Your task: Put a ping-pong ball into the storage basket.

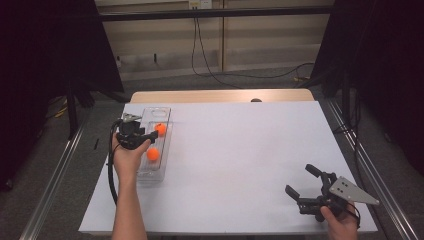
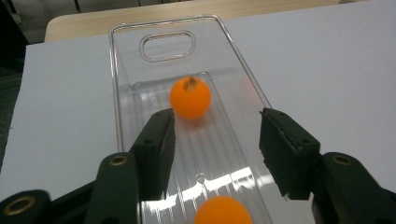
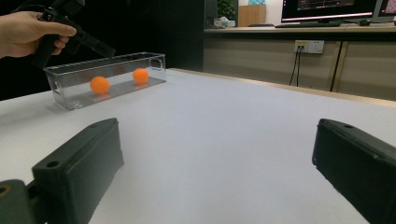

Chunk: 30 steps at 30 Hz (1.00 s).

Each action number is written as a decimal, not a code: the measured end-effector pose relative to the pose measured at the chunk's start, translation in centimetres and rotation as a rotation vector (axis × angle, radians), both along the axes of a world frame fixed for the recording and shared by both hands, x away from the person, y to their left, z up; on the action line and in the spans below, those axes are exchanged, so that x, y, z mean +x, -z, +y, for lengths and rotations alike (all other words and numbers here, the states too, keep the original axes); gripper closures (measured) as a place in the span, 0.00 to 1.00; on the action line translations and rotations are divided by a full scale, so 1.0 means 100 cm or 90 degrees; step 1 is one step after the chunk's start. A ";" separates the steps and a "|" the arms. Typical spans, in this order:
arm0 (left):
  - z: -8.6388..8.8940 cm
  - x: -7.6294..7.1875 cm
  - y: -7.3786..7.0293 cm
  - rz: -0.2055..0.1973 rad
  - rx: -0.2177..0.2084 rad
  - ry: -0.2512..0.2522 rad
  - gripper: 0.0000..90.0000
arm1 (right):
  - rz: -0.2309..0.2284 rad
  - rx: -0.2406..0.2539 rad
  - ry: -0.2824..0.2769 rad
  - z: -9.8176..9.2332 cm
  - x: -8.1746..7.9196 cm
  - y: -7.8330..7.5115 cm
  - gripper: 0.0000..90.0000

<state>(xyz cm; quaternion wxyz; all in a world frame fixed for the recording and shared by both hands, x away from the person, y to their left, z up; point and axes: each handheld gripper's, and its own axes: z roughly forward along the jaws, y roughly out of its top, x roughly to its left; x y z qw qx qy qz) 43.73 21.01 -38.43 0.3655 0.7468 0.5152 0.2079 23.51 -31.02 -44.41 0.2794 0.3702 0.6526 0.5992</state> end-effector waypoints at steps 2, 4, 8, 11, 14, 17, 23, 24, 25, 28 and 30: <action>0.000 -0.002 -0.001 -0.003 -0.003 0.002 0.48 | 0.000 0.000 0.000 0.000 0.000 0.000 0.01; 0.000 -0.004 -0.001 -0.003 -0.011 0.006 0.46 | 0.000 0.001 0.000 0.000 0.000 0.000 0.01; -0.001 -0.008 -0.003 0.000 -0.024 0.008 0.42 | -0.001 0.001 0.001 0.000 -0.001 0.000 0.01; -0.003 -0.011 -0.004 -0.009 -0.024 0.012 0.39 | -0.002 0.002 0.002 -0.001 -0.001 0.000 0.01; -0.004 -0.015 -0.004 -0.010 -0.024 0.016 0.36 | -0.002 0.003 0.001 -0.001 -0.001 -0.001 0.01; -0.006 -0.018 -0.003 -0.010 -0.025 0.019 0.34 | -0.001 0.004 0.000 -0.001 -0.001 -0.001 0.01; -0.010 -0.024 -0.005 -0.018 -0.036 0.029 0.28 | -0.001 0.004 0.003 -0.001 -0.001 0.000 0.01; -0.010 -0.026 -0.005 -0.021 -0.036 0.033 0.27 | 0.001 0.005 0.005 -0.002 -0.001 0.000 0.01; -0.010 -0.027 -0.005 -0.024 -0.043 0.037 0.26 | 0.002 0.006 0.005 -0.002 -0.001 0.000 0.01; -0.011 -0.031 -0.007 -0.029 -0.048 0.053 0.25 | 0.004 0.004 0.004 -0.001 -0.001 0.000 0.01; -0.011 -0.034 -0.008 -0.038 -0.050 0.059 0.25 | 0.000 0.005 0.002 -0.001 -0.002 -0.001 0.01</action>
